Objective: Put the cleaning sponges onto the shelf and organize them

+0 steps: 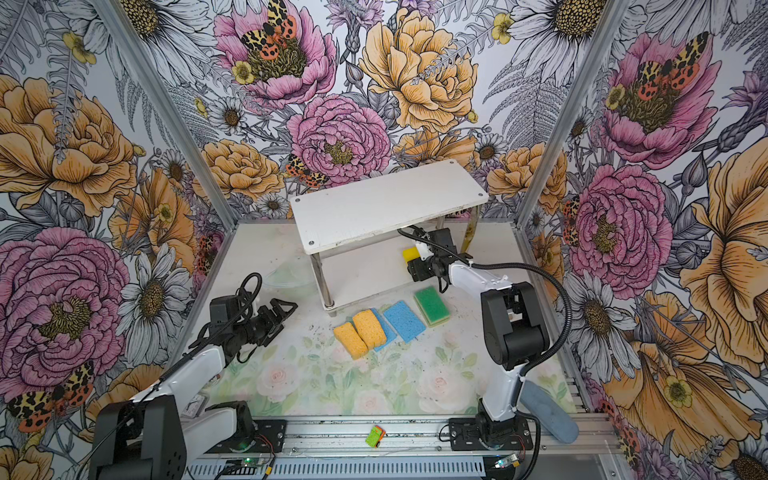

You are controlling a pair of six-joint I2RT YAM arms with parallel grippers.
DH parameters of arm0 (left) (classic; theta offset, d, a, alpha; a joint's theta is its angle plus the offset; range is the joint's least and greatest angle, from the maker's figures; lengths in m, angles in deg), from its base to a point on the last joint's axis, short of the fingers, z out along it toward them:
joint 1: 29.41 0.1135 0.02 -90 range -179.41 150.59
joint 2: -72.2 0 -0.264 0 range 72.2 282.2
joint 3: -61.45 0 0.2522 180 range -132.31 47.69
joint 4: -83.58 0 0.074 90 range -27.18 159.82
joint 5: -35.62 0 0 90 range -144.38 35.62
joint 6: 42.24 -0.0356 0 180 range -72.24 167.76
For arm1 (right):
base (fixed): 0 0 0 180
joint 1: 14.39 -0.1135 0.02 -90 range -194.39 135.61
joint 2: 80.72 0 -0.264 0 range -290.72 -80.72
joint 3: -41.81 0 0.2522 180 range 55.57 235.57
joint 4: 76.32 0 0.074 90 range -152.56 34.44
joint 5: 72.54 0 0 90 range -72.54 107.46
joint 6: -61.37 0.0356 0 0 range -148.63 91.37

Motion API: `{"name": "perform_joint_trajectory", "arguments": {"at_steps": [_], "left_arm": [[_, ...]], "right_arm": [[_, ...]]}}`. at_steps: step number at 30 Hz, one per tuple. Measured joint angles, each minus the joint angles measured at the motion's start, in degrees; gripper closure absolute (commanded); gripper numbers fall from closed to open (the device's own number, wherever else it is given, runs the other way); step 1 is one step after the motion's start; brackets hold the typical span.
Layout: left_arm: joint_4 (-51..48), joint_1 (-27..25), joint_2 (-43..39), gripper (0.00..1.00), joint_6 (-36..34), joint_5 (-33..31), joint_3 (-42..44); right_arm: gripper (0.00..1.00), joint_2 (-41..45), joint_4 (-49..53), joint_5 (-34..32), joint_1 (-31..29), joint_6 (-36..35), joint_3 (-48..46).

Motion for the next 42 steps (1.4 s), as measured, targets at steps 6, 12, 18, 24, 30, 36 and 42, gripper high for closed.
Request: {"name": "perform_joint_trajectory", "arguments": {"at_steps": [6, 12, 18, 24, 30, 36, 42], "left_arm": [[0.0, 0.0, 0.0, 0.01, 0.0, 0.0, 0.0], [0.0, 0.0, -0.02, 0.01, 0.0, 0.0, 0.0], [0.0, 0.0, -0.02, 0.01, 0.0, 0.0, 0.0], [0.0, 0.0, -0.02, 0.01, 0.0, 0.0, 0.0], [0.0, 0.0, -0.02, 0.01, 0.0, 0.0, 0.0], [0.02, 0.0, -0.46, 0.01, 0.0, 0.0, 0.02], [0.02, 0.0, -0.68, 0.01, 0.0, 0.0, 0.07]], "right_arm": [[0.23, 0.0, 0.0, -0.02, 0.0, 0.0, 0.0], [0.23, 0.0, 0.0, -0.02, 0.0, -0.02, 0.0], [0.23, 0.0, 0.0, -0.02, 0.0, -0.02, 0.0], [0.22, 0.0, 0.0, -0.02, 0.0, -0.02, 0.0], [0.22, 0.0, 0.0, -0.02, 0.0, -0.02, 0.0], [0.22, 0.83, 0.04, -0.02, 0.0, 0.0, -0.33], [0.21, 4.87, 0.22, -0.04, 0.0, 0.0, -1.84]]}}
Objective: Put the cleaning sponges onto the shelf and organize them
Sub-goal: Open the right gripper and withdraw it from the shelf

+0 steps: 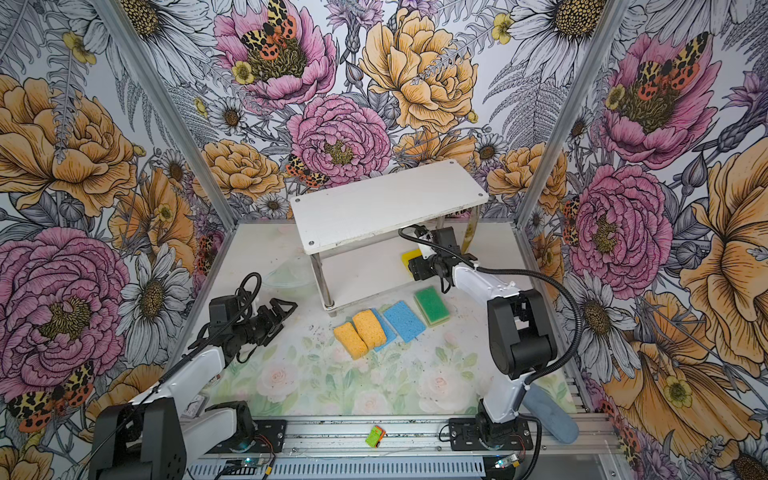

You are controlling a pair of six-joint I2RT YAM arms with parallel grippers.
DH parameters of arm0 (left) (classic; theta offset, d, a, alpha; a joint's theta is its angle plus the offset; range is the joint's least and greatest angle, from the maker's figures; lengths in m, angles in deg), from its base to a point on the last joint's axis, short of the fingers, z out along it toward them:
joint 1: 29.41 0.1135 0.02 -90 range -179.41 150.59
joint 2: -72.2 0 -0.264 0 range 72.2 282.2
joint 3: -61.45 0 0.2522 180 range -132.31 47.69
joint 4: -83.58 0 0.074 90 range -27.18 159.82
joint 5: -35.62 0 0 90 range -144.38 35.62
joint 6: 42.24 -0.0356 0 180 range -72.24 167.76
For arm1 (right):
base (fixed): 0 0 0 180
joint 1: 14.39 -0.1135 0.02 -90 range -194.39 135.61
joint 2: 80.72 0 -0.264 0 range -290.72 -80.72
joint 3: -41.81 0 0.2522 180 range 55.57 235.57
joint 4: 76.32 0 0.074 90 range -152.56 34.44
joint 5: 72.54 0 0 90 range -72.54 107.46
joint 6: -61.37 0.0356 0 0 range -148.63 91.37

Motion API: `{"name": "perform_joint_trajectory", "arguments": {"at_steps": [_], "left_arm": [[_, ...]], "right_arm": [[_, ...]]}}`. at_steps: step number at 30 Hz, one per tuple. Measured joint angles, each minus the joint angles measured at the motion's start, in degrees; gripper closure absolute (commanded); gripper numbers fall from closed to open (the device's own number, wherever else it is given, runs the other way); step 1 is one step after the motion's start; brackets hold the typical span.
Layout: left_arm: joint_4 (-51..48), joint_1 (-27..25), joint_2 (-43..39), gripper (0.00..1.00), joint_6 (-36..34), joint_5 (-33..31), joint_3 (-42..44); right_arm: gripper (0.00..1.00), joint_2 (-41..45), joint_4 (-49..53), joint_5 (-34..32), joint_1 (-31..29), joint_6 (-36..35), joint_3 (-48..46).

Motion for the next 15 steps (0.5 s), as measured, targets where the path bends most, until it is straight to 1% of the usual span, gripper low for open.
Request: {"name": "perform_joint_trajectory", "arguments": {"at_steps": [9, 12, 15], "left_arm": [[-0.02, 0.0, -0.94, 0.01, 0.04, 0.0, 0.28], [-0.09, 0.0, -1.38, 0.01, 0.07, 0.0, 0.37], [-0.22, 0.0, -1.55, 0.01, 0.07, 0.0, 0.37]], "right_arm": [[0.2, 7.65, 0.94, 0.07, -0.61, 0.79, -4.42], [0.2, 10.95, 2.45, 0.09, -1.73, 1.84, -5.99], [0.19, 14.88, 4.39, 0.22, -4.15, 2.86, -7.37]]}}
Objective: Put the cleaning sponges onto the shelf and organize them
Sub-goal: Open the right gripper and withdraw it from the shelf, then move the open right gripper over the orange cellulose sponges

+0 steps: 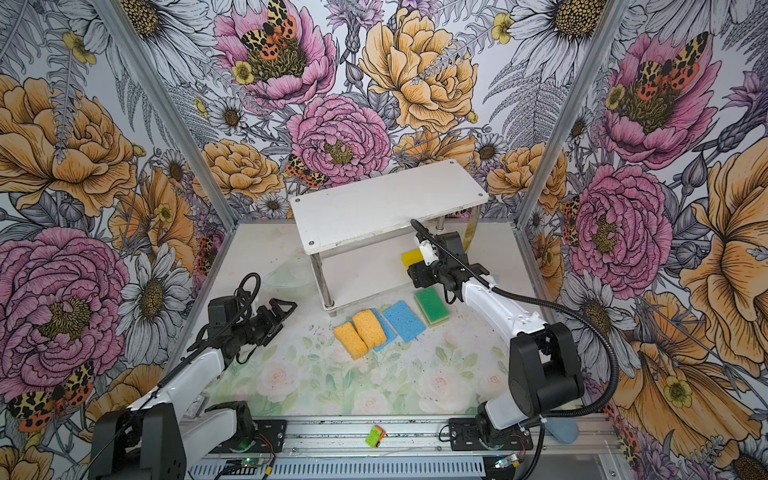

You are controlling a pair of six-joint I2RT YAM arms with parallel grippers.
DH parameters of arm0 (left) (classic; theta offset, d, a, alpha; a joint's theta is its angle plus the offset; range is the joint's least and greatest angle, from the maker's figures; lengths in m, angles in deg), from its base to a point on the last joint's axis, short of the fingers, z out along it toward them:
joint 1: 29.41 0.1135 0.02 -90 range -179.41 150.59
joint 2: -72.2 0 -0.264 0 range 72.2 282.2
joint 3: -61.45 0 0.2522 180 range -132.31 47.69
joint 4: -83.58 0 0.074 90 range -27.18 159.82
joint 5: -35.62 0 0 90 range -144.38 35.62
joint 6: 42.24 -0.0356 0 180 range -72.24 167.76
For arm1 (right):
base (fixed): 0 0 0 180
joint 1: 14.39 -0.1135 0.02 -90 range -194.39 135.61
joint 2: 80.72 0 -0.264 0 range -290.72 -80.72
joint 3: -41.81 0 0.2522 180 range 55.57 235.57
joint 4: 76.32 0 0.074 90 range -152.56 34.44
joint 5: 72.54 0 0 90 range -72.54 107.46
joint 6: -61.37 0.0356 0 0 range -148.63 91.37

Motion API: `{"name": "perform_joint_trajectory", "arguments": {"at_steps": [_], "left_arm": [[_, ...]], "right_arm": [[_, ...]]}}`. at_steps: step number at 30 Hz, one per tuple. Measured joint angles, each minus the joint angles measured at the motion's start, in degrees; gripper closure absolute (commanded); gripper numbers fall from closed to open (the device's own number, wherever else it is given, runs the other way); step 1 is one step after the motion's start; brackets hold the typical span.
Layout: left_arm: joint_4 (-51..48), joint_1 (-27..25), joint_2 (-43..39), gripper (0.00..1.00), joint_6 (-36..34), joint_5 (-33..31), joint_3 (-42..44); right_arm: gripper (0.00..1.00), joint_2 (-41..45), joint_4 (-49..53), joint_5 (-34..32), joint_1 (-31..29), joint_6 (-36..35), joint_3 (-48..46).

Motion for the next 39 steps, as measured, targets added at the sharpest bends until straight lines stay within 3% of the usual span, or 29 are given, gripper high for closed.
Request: {"name": "perform_joint_trajectory", "arguments": {"at_steps": [14, 26, 39], "left_arm": [[-0.46, -2.38, -1.68, 0.01, 0.66, -0.02, 0.33], [-0.83, -6.69, -4.48, 0.01, 3.02, -0.76, 0.33], [-1.29, -7.21, -6.36, 0.01, 3.43, -2.43, 1.46]], "right_arm": [[0.16, 13.92, 4.44, 2.05, -16.57, 11.52, -10.97], [0.16, 9.38, 2.51, -1.42, -28.92, 18.8, -14.34], [0.15, 1.01, -1.2, -4.72, -30.95, 21.51, -14.58]]}}
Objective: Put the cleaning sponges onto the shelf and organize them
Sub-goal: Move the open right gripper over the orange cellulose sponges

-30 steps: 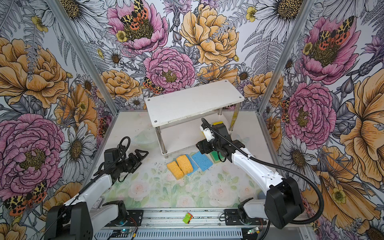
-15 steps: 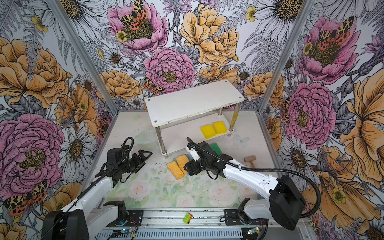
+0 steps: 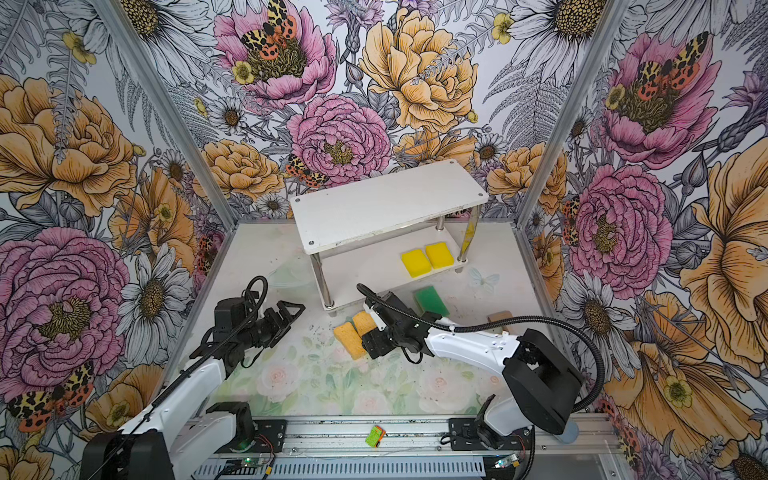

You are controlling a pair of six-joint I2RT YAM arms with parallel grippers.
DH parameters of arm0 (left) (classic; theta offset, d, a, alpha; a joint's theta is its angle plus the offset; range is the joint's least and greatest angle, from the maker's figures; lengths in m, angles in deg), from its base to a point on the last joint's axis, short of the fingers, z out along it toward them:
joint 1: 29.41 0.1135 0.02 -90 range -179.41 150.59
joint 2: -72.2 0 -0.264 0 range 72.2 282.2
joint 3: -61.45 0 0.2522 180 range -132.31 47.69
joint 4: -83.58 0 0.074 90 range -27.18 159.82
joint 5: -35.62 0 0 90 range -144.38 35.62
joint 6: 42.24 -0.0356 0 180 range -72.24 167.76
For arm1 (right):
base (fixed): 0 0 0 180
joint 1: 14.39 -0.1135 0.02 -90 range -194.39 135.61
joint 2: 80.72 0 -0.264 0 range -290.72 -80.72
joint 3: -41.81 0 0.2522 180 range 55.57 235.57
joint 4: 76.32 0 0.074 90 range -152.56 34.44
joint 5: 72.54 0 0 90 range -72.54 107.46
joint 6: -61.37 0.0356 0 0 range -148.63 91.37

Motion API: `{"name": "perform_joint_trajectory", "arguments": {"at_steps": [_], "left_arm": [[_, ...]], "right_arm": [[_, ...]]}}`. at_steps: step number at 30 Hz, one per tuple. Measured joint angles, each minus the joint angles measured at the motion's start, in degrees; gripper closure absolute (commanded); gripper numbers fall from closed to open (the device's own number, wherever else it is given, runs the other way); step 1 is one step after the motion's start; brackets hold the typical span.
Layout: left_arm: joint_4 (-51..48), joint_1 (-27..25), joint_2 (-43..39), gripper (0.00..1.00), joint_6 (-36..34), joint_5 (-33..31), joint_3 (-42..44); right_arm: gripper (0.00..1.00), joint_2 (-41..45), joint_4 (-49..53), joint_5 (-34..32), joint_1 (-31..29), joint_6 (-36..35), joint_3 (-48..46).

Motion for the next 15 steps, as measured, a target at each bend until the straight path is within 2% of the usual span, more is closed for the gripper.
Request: {"name": "perform_joint_trajectory", "arguments": {"at_steps": [15], "left_arm": [[2.34, -0.11, 2.1, 0.01, 0.02, -0.9, 2.67]], "right_arm": [[0.15, -3.23, -2.16, -3.1, -0.31, 0.66, -0.02]]}}
